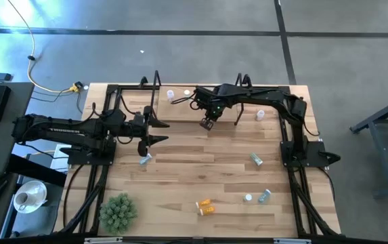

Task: Pick and place medicine bottles onto shelf by color
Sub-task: Put the bottom blue pill bottle on the shelf, then put the left white pill bottle on the shelf aligned with the other white pill bottle

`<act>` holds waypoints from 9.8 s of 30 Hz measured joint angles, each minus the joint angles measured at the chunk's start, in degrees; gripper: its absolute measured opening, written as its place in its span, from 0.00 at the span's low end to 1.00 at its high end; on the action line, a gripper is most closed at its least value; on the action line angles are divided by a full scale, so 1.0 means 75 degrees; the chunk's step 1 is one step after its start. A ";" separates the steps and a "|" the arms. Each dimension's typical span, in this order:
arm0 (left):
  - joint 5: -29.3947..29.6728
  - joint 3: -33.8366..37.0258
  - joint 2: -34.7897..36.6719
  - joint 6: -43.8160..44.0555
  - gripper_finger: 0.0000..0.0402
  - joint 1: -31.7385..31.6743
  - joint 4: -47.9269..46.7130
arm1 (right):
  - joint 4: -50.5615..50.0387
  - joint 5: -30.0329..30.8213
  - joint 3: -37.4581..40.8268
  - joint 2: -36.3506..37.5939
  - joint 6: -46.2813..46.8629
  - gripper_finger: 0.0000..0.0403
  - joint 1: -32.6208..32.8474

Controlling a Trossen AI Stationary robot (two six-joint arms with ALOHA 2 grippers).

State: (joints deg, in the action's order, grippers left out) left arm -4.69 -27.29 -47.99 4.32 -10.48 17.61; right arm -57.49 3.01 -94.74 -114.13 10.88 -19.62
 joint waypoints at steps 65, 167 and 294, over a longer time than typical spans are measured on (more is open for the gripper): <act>0.0032 0.0000 0.0000 -0.0201 0.52 0.0000 -0.0032 | -0.0226 0.1173 0.0000 -0.0523 0.0585 0.00 -0.0082; 0.0032 0.0000 0.0003 -0.0207 0.52 0.0000 -0.0093 | -0.0246 0.1737 0.0000 -0.0594 0.0623 0.00 -0.0672; 0.0143 0.0000 0.0000 -0.0045 0.52 0.0003 -0.1025 | 0.5941 0.1407 0.6982 0.7097 0.0771 0.00 0.2951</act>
State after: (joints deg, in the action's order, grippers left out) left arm -3.62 -27.29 -47.99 3.98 -10.46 9.92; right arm -12.94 13.56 -42.37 -60.90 16.66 2.52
